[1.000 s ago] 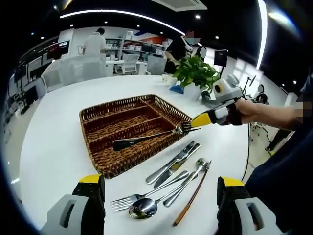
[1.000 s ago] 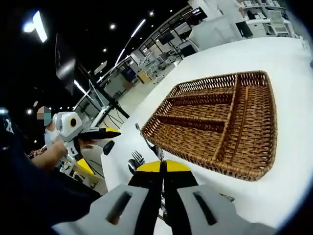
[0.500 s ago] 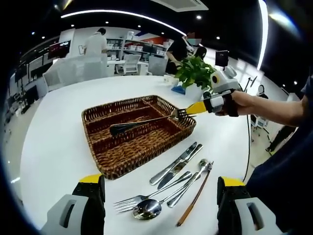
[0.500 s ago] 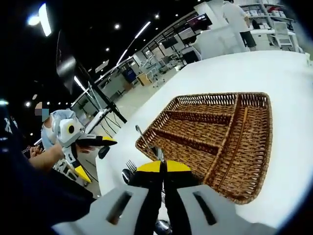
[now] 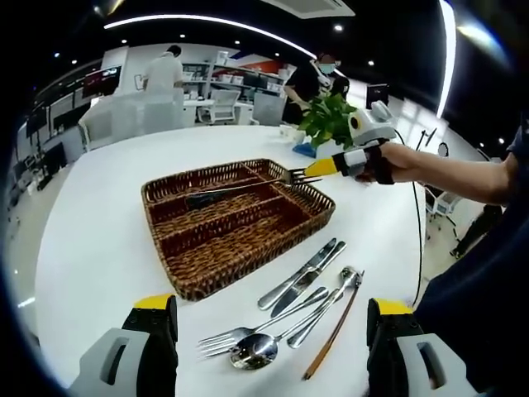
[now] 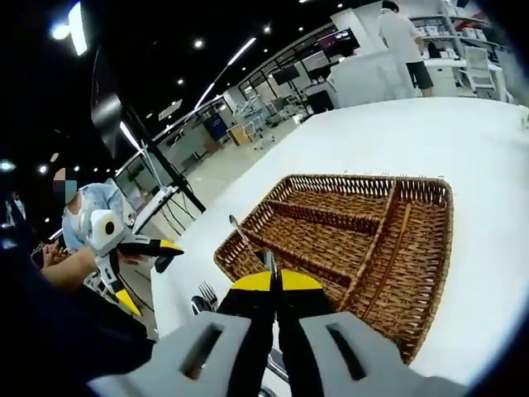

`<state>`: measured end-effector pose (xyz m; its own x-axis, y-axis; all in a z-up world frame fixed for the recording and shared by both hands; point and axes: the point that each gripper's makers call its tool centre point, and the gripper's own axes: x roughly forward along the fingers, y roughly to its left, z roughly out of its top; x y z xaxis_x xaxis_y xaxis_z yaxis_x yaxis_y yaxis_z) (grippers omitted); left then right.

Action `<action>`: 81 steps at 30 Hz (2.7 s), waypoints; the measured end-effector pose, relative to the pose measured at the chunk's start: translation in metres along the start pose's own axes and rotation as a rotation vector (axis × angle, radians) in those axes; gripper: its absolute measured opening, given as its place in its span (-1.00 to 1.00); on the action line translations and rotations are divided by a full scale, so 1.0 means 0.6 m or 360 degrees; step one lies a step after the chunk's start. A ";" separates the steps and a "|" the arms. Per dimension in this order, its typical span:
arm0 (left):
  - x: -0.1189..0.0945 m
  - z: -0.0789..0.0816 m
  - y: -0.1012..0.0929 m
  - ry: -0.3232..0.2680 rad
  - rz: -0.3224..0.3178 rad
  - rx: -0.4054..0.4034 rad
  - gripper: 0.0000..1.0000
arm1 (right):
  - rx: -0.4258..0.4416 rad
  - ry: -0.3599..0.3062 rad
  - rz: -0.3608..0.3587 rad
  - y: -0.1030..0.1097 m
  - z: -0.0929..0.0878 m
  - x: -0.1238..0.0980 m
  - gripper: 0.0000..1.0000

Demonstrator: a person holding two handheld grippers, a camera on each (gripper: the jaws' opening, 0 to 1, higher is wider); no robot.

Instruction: Arrange the knives, forks, and spoons in their matching storage slots by inserting each utensil handle-first until every utensil is classified and aligned in the correct compartment

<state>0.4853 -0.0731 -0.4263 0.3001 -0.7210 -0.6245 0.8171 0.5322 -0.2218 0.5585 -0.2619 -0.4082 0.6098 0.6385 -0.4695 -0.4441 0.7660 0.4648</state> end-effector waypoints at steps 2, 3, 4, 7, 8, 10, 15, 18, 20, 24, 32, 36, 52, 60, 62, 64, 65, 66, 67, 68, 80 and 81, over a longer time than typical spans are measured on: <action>0.000 0.002 0.002 -0.0006 0.0004 -0.0005 0.99 | -0.0010 0.0004 -0.0008 -0.005 0.004 0.002 -1.00; 0.001 0.003 0.003 -0.0008 0.0005 -0.0005 0.99 | -0.0017 0.0004 -0.0014 -0.009 0.007 0.003 -1.00; 0.001 0.004 0.003 -0.0010 0.0005 -0.0006 0.99 | -0.0019 0.0003 -0.0018 -0.011 0.008 0.004 -1.00; 0.003 0.005 0.005 -0.0011 0.0006 -0.0009 0.99 | -0.0022 0.0004 -0.0033 -0.019 0.012 0.007 -1.00; 0.003 0.005 0.005 -0.0012 0.0007 -0.0011 0.99 | -0.0019 0.0004 -0.0039 -0.023 0.013 0.008 -1.00; 0.004 0.006 0.006 -0.0015 0.0005 -0.0016 0.99 | -0.0015 -0.0002 -0.0048 -0.028 0.016 0.009 -1.00; 0.005 0.004 0.008 -0.0012 0.0007 -0.0019 0.99 | -0.0016 -0.0016 -0.0072 -0.039 0.024 0.015 -1.00; 0.005 0.005 0.007 -0.0014 0.0003 -0.0021 0.99 | 0.0007 -0.0020 -0.0075 -0.044 0.025 0.020 -1.00; 0.005 0.004 0.008 -0.0013 0.0005 -0.0027 0.99 | 0.0007 -0.0020 -0.0076 -0.046 0.025 0.024 -1.00; 0.006 0.004 0.009 -0.0012 0.0003 -0.0038 0.99 | -0.0001 -0.0014 -0.0086 -0.053 0.027 0.034 -1.00; 0.006 0.007 0.011 -0.0015 -0.0003 -0.0059 0.99 | 0.0001 0.0004 -0.0142 -0.076 0.025 0.060 -1.00; 0.008 0.007 0.012 -0.0011 -0.0009 -0.0065 0.99 | 0.0011 0.0010 -0.0160 -0.087 0.025 0.076 -1.00; 0.018 0.008 0.017 0.0011 -0.0024 -0.0072 0.99 | 0.0102 0.0043 -0.0195 -0.121 0.010 0.117 -1.00; 0.016 0.004 0.024 0.0026 -0.0014 -0.0085 0.99 | 0.0120 0.0052 -0.0199 -0.121 0.008 0.138 -1.00; 0.016 0.002 0.024 0.0030 -0.0014 -0.0085 0.99 | 0.0104 0.0063 -0.0230 -0.127 0.006 0.140 -1.00; 0.016 0.001 0.022 0.0034 -0.0015 -0.0090 0.99 | 0.0107 0.0062 -0.0243 -0.133 0.006 0.142 -1.00; 0.016 0.000 0.022 0.0035 -0.0016 -0.0090 0.99 | 0.0100 0.0065 -0.0248 -0.135 0.006 0.142 -0.99; 0.015 -0.001 0.020 0.0041 -0.0019 -0.0089 0.99 | 0.0071 0.0081 -0.0272 -0.140 0.005 0.145 -0.98; 0.015 -0.002 0.020 0.0044 -0.0020 -0.0089 0.99 | 0.0058 0.0090 -0.0276 -0.141 0.005 0.147 -0.97; 0.015 -0.003 0.019 0.0047 -0.0022 -0.0088 0.99 | 0.0042 0.0098 -0.0288 -0.143 0.006 0.148 -0.97; 0.014 -0.001 0.015 0.0046 -0.0025 -0.0083 0.99 | -0.0128 0.0255 -0.0404 -0.164 0.005 0.164 -0.90; 0.014 -0.001 0.015 0.0047 -0.0025 -0.0084 0.99 | -0.0146 0.0276 -0.0419 -0.163 0.004 0.163 -0.90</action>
<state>0.4951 -0.0743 -0.4342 0.2723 -0.7164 -0.6423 0.7943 0.5442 -0.2702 0.6630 -0.2744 -0.4980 0.5944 0.4148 -0.6890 -0.3479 0.9050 0.2447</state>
